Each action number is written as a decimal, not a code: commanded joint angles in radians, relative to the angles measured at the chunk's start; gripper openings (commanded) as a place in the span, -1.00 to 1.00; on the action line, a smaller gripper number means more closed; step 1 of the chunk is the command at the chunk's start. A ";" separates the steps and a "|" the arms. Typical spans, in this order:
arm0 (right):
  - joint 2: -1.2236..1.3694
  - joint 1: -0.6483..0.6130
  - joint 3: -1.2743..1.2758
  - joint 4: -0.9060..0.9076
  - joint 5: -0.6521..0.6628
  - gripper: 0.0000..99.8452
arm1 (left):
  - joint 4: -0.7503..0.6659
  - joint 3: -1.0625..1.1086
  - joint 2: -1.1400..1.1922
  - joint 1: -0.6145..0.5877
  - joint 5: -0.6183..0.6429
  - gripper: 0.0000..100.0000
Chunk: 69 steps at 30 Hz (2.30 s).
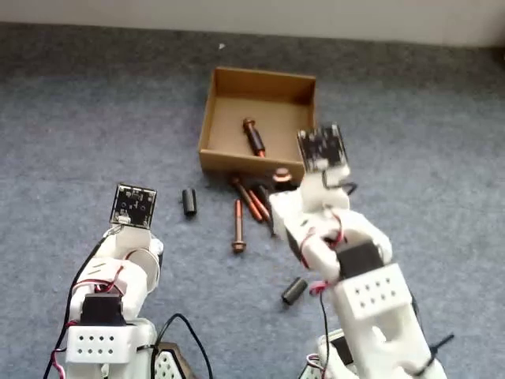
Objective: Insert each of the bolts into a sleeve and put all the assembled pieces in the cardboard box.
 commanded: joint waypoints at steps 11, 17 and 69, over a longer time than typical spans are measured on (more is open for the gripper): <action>0.558 0.119 -0.305 -0.530 -0.006 -0.99 | -0.051 0.015 -0.005 -0.008 -0.011 -0.99; 0.716 0.119 -0.305 -0.743 -0.006 -0.99 | -0.081 0.030 -0.005 -0.008 -0.011 -0.99; 0.513 0.101 -0.305 0.300 -0.006 -0.67 | -0.086 0.036 -0.005 -0.013 -0.011 -0.98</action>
